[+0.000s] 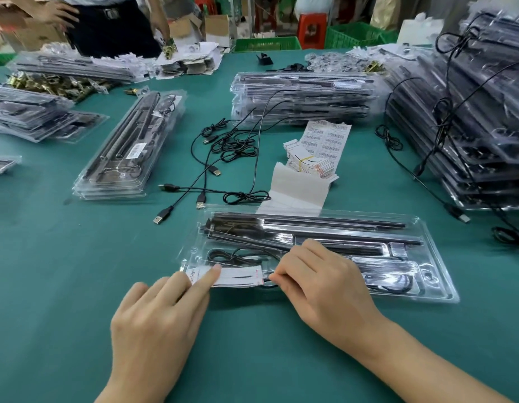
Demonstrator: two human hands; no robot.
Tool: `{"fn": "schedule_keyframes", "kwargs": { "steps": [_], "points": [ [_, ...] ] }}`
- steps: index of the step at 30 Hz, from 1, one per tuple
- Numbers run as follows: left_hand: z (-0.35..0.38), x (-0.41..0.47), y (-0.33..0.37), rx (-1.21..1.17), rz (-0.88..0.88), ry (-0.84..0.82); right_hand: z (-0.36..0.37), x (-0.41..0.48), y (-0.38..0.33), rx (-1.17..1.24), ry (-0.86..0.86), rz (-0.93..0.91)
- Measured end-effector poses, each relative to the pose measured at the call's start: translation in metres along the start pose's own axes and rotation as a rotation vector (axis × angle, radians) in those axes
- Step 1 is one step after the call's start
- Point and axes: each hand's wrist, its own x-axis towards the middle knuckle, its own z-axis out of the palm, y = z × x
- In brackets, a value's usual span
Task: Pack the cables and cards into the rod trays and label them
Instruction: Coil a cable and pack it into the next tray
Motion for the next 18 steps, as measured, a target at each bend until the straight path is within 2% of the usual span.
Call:
{"fn": "schedule_keyframes", "kwargs": {
  "steps": [6, 13, 18],
  "points": [
    [-0.0019, 0.0052, 0.0073, -0.034, -0.03, -0.013, -0.0027, 0.0019, -0.0005, 0.021, 0.012, 0.028],
    [0.0029, 0.0055, 0.0105, -0.082, -0.035, -0.115, -0.0037, 0.0024, -0.0015, -0.011, -0.004, 0.024],
    [-0.0002, 0.0024, 0.0025, -0.117, -0.068, 0.012, -0.0042, 0.0014, -0.0007, 0.013, -0.011, 0.03]
  ]
}}
